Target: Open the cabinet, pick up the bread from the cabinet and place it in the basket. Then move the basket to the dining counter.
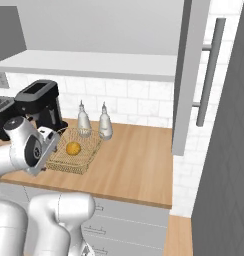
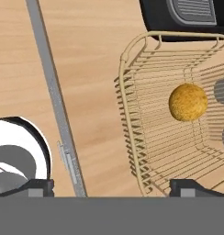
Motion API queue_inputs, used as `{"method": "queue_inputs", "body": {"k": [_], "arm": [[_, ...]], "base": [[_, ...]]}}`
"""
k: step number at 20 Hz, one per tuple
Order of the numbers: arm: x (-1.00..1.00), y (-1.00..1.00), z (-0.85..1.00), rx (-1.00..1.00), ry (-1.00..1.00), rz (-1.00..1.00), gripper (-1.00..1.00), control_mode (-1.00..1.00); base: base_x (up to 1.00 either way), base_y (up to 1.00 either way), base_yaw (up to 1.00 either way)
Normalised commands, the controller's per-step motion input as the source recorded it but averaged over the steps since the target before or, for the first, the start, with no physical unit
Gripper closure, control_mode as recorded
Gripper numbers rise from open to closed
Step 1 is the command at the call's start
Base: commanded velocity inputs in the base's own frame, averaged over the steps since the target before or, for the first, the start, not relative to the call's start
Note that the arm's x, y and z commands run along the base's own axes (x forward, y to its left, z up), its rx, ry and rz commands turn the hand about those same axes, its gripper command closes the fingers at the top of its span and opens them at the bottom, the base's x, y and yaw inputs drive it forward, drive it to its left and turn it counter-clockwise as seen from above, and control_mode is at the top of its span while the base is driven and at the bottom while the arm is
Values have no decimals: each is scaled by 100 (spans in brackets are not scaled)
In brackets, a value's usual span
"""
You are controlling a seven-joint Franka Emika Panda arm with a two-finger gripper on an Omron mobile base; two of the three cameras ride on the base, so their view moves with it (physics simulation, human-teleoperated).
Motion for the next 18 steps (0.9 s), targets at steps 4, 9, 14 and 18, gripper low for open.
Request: {"method": "queue_inputs", "body": {"k": [4, 9, 14, 18], "arm": [[31, 0, -24, -6, 2, 8, -100, -100], [12, 0, -21, 0, 4, 4, -100, -100], [20, 0, -31, 0, 1, 3, -100, -100], [43, 0, -42, 0, 0, 5, -100, -100]], "base": [[0, 0, 0], [0, 0, 0], [0, 0, 0], [0, 0, 0]]}}
